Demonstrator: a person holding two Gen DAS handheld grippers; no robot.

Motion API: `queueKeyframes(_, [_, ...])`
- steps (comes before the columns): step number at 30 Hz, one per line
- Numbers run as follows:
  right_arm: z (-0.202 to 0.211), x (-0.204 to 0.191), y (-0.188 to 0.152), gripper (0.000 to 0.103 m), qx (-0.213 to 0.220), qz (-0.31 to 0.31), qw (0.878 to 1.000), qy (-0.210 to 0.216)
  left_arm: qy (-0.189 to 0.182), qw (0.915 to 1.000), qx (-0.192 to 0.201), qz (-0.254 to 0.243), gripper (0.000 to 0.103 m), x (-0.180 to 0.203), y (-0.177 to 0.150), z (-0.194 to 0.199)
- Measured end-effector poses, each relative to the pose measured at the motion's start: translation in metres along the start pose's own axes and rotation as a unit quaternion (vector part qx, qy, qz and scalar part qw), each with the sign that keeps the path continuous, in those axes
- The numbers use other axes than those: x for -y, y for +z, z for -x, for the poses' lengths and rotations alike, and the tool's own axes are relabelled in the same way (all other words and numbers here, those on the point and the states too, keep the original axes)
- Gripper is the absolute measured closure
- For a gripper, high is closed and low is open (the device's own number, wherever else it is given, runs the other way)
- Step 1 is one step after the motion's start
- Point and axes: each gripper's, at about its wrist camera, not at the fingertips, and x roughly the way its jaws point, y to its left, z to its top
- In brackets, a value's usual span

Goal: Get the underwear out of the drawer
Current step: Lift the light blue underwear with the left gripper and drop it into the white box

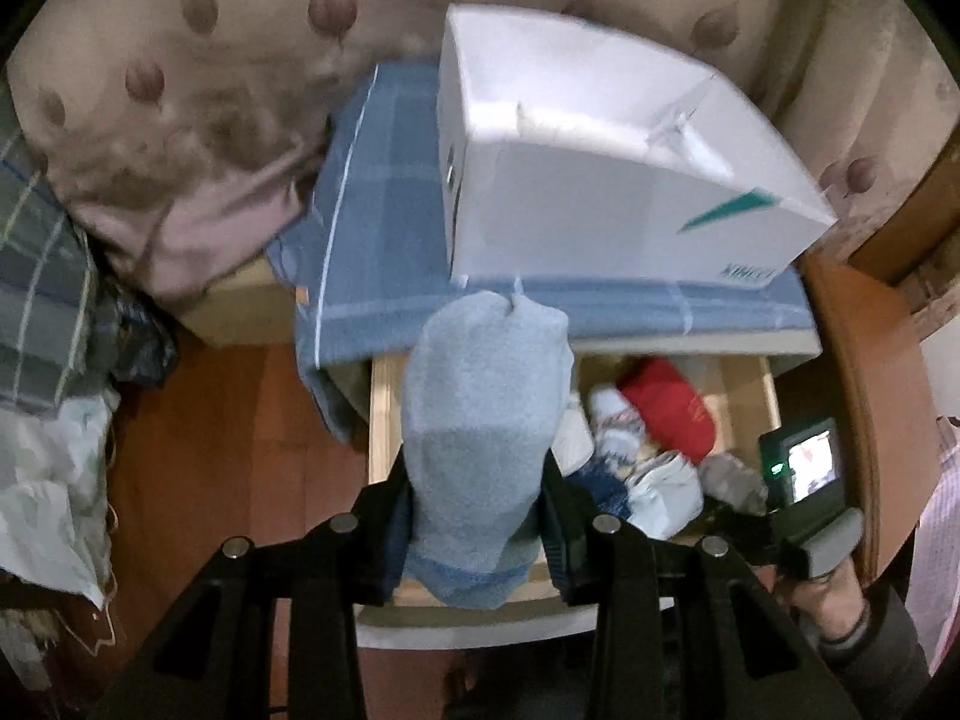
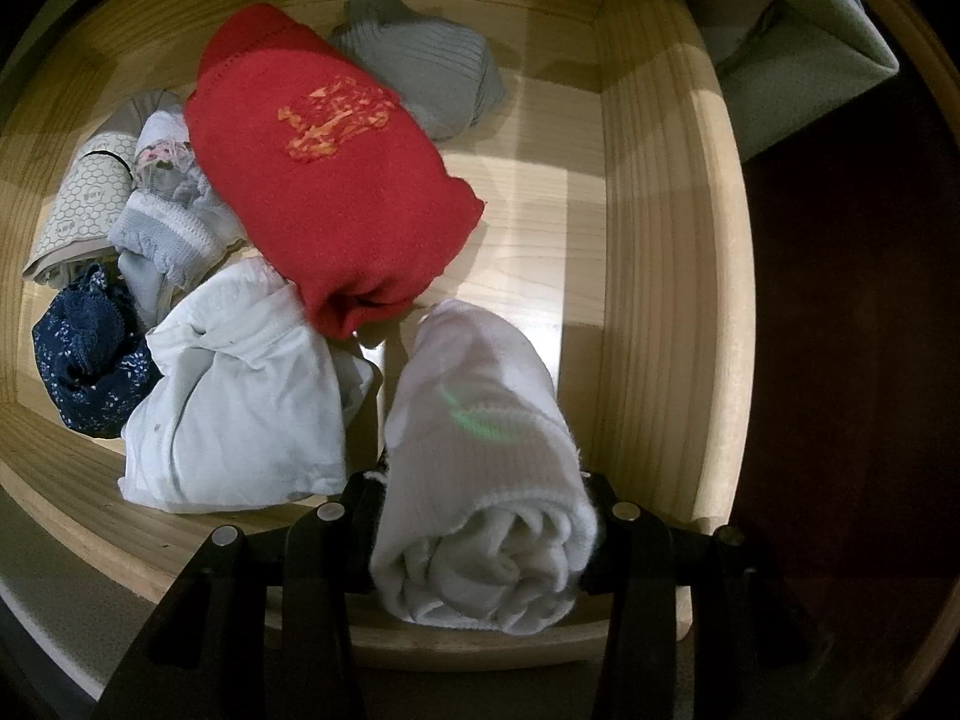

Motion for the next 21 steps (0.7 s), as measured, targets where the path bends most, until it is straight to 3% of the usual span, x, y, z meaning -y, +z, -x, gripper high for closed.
queueKeyframes(6, [0.001, 0.000, 0.000, 0.062, 0.001, 0.000, 1.000, 0.000, 0.000, 0.9974, 0.069, -0.018, 0.066, 0.013, 0.042, 0.054])
queueKeyframes(10, [0.001, 0.001, -0.001, 0.062, 0.002, 0.000, 1.000, 0.000, -0.002, 0.9947, 0.098, -0.031, 0.066, 0.027, 0.080, 0.068])
queueKeyframes(15, [0.001, 0.001, -0.001, 0.062, 0.002, -0.001, 1.000, 0.000, -0.003, 0.9929, 0.114, -0.035, 0.066, 0.038, 0.127, 0.057])
queueKeyframes(21, [0.003, 0.002, -0.002, 0.062, 0.004, -0.004, 1.000, 0.003, 0.011, 0.9949, 0.094, -0.035, 0.066, 0.045, 0.165, 0.015])
